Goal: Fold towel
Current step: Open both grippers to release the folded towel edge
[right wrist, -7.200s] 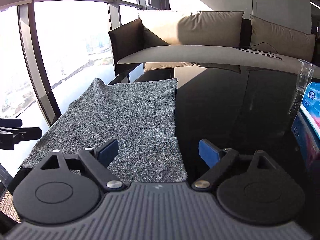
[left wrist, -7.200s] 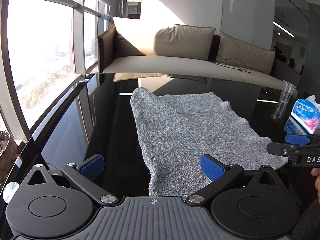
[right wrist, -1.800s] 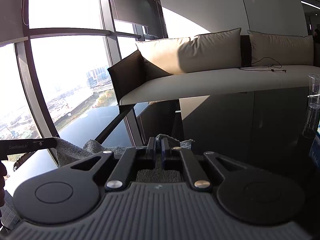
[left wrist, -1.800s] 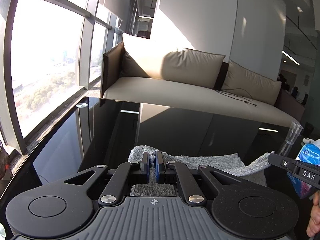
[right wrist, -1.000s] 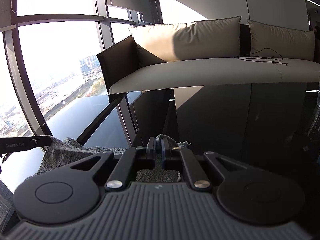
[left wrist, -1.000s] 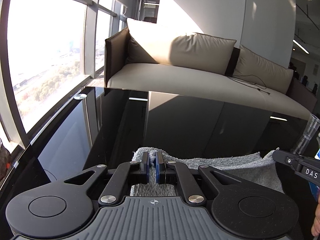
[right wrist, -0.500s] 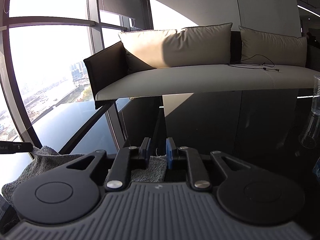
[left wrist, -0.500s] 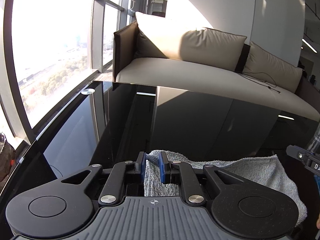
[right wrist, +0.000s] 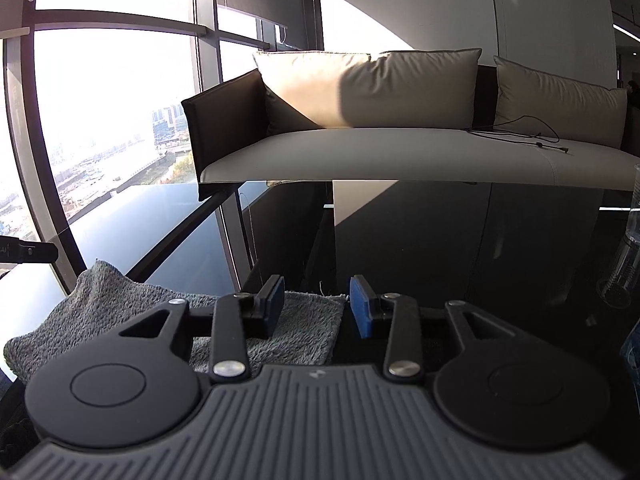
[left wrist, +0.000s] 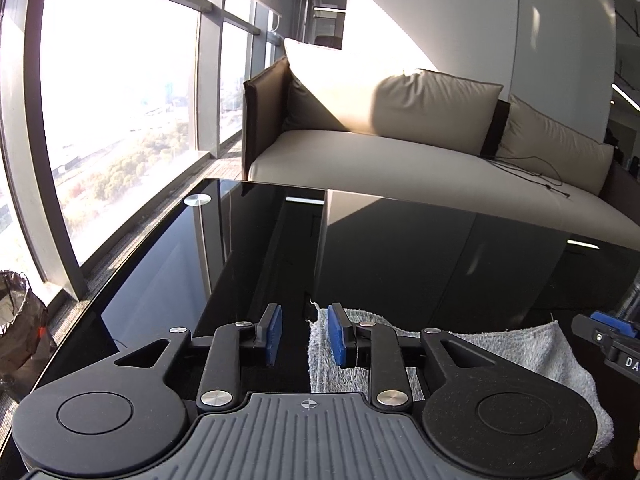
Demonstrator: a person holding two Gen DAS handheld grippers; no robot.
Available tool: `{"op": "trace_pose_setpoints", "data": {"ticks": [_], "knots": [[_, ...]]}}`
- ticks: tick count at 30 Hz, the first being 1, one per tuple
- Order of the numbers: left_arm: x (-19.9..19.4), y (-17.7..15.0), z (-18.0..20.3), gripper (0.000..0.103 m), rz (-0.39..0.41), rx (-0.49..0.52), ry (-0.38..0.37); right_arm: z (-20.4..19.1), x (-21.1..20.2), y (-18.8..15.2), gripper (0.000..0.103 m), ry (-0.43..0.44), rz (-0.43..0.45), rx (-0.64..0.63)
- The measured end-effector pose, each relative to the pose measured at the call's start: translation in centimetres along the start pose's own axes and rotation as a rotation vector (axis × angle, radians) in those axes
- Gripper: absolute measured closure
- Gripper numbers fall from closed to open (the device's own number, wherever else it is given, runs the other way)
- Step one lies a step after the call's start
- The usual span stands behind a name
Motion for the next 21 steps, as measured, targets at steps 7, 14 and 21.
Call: {"op": "trace_pose_setpoints", "data": {"ticks": [7, 14, 21], "knots": [[0.3, -0.7, 1.1, 0.067, -0.028, 0.017, -0.029, -0.3, -0.1, -0.8, 0.051, -0.019, -0.018, -0.026], [0.5, -1.4, 1.5, 0.049, -0.057, 0.024, -0.041, -0.6, -0.3, -1.6, 0.043, -0.023, -0.058, -0.032], [0.3, -2.3, 1.1, 0.019, -0.093, -0.026, -0.084, -0.8, -1.4, -2.4, 0.026, -0.029, -0.107, 0.01]]}}
Point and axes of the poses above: each gripper's, at about its wrist camera, not at the fingertips, and x roughly the way its jaws point, z to its right, y to its top, the point moved 10 cm from there along x, roughly the way its jaws point, and after that the axes turned 12 degrees about x, right-handed, at the moved point
